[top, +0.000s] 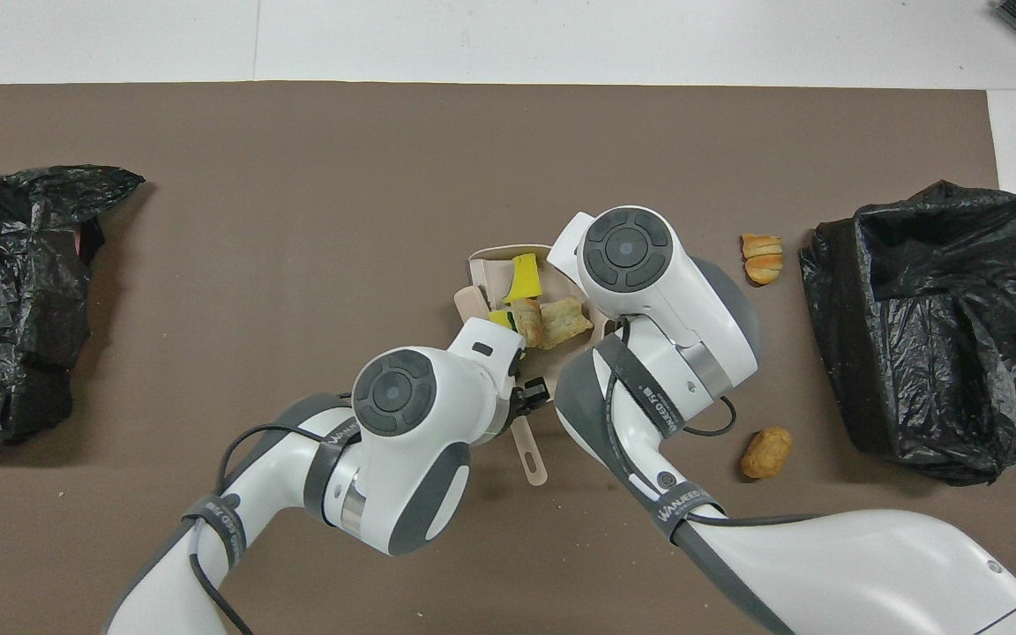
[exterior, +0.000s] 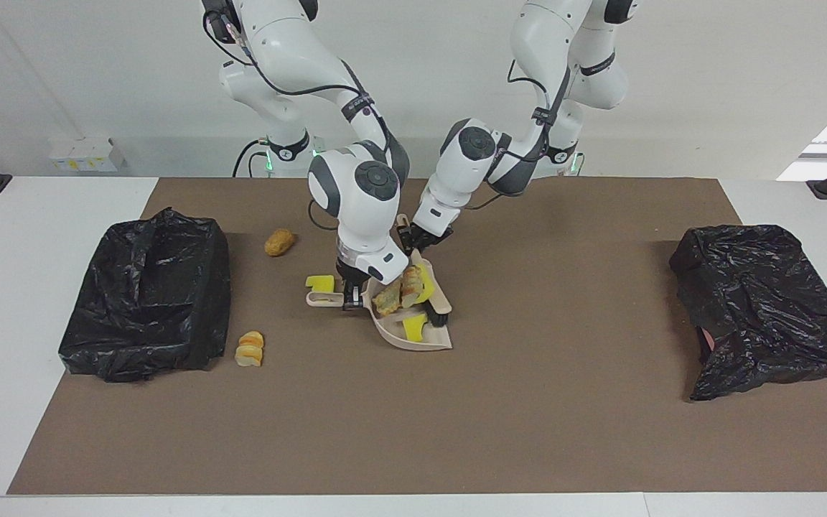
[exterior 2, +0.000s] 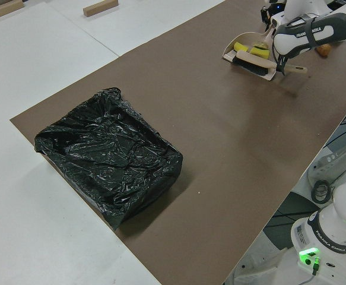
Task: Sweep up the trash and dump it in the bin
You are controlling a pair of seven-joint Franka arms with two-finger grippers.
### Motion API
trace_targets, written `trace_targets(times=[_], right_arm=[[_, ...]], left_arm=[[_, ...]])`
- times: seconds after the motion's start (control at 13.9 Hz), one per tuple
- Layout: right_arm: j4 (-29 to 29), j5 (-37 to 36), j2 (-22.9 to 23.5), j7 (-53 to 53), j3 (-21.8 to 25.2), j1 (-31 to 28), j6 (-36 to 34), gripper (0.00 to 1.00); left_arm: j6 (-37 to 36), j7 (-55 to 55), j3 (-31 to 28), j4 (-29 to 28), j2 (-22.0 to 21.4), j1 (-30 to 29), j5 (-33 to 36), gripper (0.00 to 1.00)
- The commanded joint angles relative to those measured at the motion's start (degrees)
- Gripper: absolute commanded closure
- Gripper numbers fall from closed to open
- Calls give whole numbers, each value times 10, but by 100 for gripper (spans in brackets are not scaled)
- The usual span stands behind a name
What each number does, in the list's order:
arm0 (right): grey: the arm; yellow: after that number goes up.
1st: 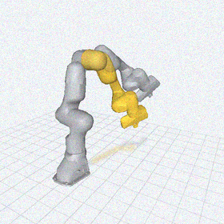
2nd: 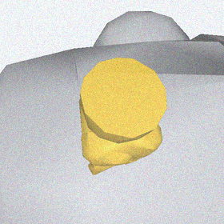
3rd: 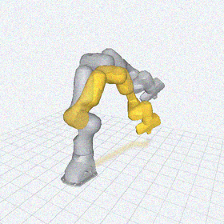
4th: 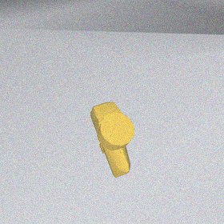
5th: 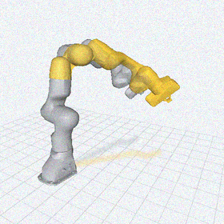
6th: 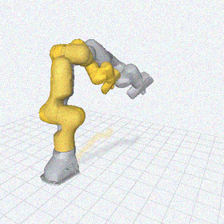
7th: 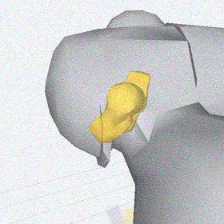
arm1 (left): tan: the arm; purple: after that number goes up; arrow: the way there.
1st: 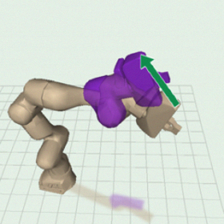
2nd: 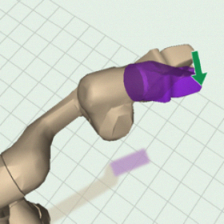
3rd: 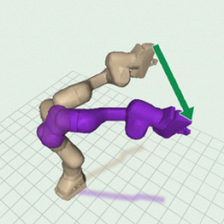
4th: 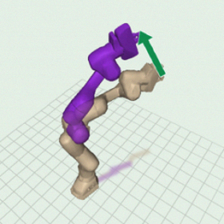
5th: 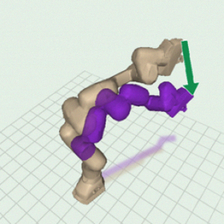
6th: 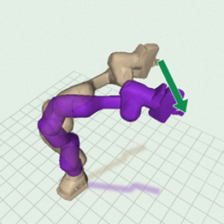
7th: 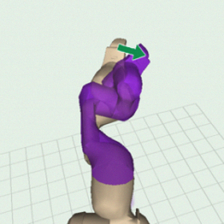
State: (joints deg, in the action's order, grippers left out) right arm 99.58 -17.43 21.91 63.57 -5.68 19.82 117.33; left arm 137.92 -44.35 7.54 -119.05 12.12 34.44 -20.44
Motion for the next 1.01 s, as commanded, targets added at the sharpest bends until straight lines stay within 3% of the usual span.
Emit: trace_targets(times=[0.0,0.36,0.65,0.94], right_arm=[[1,33,-6,4,-4,-13,9,100],[0,45,-8,1,-4,-18,9,100],[-5,76,-17,4,-4,-39,9,100],[-5,97,-48,44,-4,-84,0,100]], left_arm=[[-72,6,-1,0,-24,-31,34,100],[-91,3,-2,-1,-30,-31,52,100],[-153,7,1,-6,-53,-55,122,100],[-121,-3,3,-83,-107,0,126,100]])
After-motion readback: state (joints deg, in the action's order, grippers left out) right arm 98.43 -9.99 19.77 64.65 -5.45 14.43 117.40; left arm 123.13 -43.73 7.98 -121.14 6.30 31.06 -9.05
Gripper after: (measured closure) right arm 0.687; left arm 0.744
